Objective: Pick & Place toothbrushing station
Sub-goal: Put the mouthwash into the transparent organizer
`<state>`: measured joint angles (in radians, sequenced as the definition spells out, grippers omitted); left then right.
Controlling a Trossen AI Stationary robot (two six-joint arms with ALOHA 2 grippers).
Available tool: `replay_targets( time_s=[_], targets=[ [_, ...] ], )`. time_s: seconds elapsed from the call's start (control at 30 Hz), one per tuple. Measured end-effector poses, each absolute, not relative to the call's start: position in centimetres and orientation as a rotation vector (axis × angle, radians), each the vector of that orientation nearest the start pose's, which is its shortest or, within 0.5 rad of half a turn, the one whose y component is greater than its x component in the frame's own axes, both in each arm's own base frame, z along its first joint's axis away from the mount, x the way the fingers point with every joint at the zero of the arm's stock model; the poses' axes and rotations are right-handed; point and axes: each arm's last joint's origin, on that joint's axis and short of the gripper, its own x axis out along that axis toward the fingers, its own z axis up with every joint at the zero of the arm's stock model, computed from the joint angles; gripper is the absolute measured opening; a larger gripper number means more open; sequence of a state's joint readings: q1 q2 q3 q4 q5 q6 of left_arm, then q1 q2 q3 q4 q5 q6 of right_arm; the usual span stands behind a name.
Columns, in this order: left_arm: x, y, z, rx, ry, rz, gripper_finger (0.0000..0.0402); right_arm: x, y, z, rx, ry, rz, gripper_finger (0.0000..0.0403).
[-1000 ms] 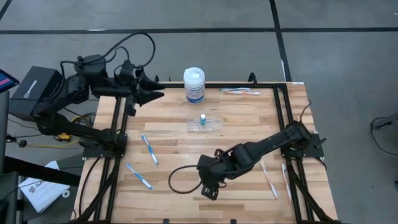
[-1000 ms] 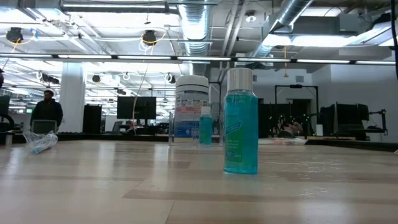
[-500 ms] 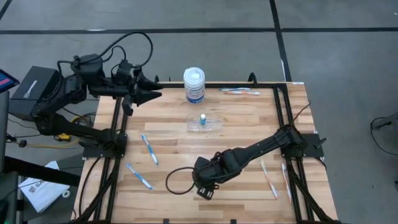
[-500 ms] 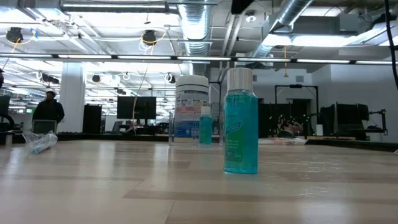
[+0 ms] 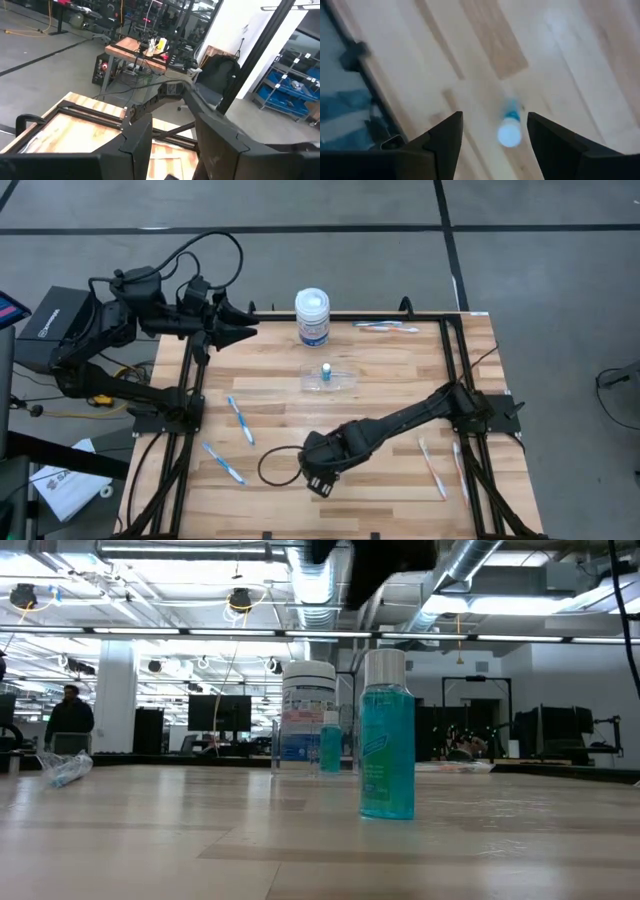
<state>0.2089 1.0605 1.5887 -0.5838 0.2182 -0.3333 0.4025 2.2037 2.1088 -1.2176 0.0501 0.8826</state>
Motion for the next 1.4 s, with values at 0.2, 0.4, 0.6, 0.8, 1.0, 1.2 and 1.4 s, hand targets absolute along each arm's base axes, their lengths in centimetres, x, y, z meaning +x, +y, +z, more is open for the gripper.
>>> replay_targets(
  time_s=[0.2, 0.4, 0.6, 0.8, 1.0, 1.2, 1.4],
  targets=[
    [16.2, 2.8, 50.6, -0.351, 0.041, -0.003, 0.0144, 41.4, 17.6, 24.0, 0.411, 1.404, -0.293, 0.0217],
    [16.0, 2.7, 50.6, -0.353, 0.044, -0.002, 0.0144, 41.7, 17.8, 23.7, 0.419, 1.401, -0.283, 0.0217],
    [16.0, 2.7, 50.6, -0.351, 0.038, -0.003, 0.0144, 41.7, 17.6, 23.8, 0.416, 1.411, -0.27, 0.0218],
    [16.0, 2.7, 50.6, -0.35, 0.038, -0.003, 0.0144, 41.7, 17.5, 23.7, 0.414, 1.415, -0.267, 0.0218],
    [16.0, 2.7, 50.6, -0.35, 0.038, -0.003, 0.0144, 41.4, 17.7, 23.7, 0.415, 1.444, -0.254, 0.0218],
    [16.0, 2.7, 50.6, -0.35, 0.038, -0.003, 0.0144, 41.2, 17.9, 23.7, 0.425, 1.471, -0.238, 0.0219],
    [16.0, 2.7, 50.6, -0.35, 0.038, -0.003, 0.0144, 41.1, 18.2, 23.7, 0.422, 1.469, -0.23, 0.0219]
  ],
)
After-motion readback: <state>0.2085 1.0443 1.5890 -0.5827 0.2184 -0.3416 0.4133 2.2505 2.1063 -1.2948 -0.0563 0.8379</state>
